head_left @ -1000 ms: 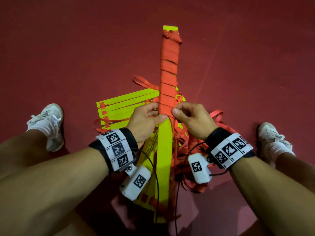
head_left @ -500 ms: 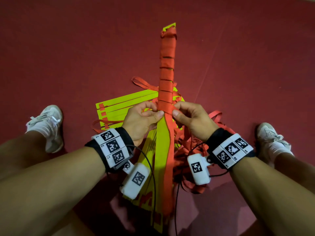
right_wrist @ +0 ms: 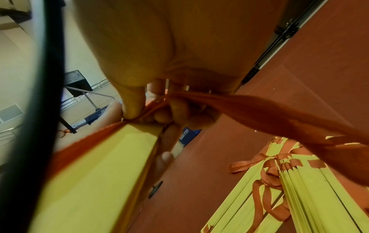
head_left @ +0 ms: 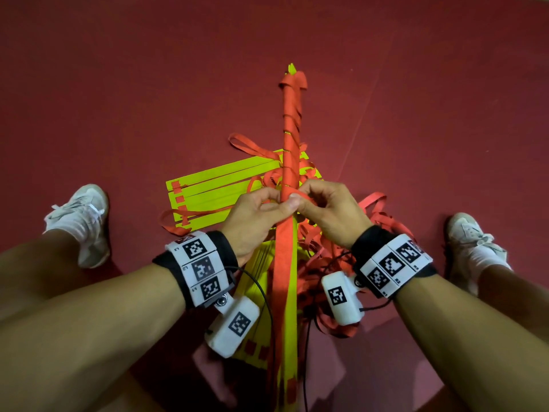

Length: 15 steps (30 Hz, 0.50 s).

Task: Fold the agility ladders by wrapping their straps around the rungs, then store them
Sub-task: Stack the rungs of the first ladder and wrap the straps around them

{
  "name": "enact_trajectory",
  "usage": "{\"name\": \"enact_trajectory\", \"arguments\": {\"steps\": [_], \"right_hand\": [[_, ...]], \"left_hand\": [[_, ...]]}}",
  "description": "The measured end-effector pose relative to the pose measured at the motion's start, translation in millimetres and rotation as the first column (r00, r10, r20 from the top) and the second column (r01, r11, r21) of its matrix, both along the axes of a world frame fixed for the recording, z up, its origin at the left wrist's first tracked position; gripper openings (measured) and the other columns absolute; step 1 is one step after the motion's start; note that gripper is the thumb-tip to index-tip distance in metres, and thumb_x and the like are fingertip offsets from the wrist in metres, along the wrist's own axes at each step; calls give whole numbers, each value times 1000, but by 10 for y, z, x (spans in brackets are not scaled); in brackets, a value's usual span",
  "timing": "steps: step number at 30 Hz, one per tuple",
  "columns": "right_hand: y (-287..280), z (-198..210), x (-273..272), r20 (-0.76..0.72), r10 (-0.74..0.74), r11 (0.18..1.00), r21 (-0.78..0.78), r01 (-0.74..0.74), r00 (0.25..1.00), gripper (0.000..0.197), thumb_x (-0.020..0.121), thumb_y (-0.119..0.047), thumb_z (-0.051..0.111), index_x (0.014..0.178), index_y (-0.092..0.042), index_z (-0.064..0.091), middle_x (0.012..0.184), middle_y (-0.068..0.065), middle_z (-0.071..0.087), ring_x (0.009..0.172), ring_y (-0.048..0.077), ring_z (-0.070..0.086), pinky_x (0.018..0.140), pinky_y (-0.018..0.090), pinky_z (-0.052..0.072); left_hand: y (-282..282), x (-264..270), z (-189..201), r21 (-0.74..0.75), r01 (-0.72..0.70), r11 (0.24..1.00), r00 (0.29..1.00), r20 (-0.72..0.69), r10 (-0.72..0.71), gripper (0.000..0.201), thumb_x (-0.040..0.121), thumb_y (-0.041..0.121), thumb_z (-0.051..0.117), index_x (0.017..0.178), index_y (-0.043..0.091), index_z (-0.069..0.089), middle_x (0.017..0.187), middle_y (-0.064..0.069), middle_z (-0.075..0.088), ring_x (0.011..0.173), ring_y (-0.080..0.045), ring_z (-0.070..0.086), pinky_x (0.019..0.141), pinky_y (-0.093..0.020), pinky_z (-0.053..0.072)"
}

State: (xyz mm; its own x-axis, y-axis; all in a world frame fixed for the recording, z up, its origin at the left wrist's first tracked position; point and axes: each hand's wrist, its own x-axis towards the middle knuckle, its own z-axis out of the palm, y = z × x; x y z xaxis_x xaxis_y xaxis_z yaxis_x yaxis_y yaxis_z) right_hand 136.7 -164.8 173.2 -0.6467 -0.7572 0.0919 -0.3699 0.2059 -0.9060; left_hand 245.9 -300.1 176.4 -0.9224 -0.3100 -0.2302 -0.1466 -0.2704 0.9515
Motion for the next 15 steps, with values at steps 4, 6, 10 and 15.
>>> {"name": "enact_trajectory", "arguments": {"steps": [4,6,10,15], "right_hand": [[4,0,1,16,19,1000,15,-19,1000,20,94,-32,60,82,-16,65,70,-10,60,65,8,52,65,27,42],[8,5,-20,55,4,1000,7,-4,998,18,91,-33,58,83,-18,65,75,-3,62,71,13,54,70,32,43],[24,6,-24,11,-66,997,47,65,998,23,92,-35,65,78,-17,65,71,9,63,65,14,52,66,37,43],[35,-1,-19,-73,-107,984,133,116,992,33,95,-42,62,77,-15,63,61,-7,52,55,9,44,59,32,37]], "left_hand": [[-36,-6,-20,16,-2,1000,1000,4,2,26,89,14,69,109,-3,64,88,-9,75,81,-16,71,80,-31,57],[-59,-20,-29,53,-10,999,1000,9,10,11,93,8,64,103,5,66,87,-10,75,76,-19,71,77,-37,58],[-68,-41,-16,98,-41,994,999,2,41,11,99,5,57,102,5,67,87,-12,74,70,-20,70,81,-42,57],[-67,-51,23,140,-63,988,998,-7,65,17,102,6,52,112,0,64,99,-19,71,78,-23,69,80,-39,58]]}}
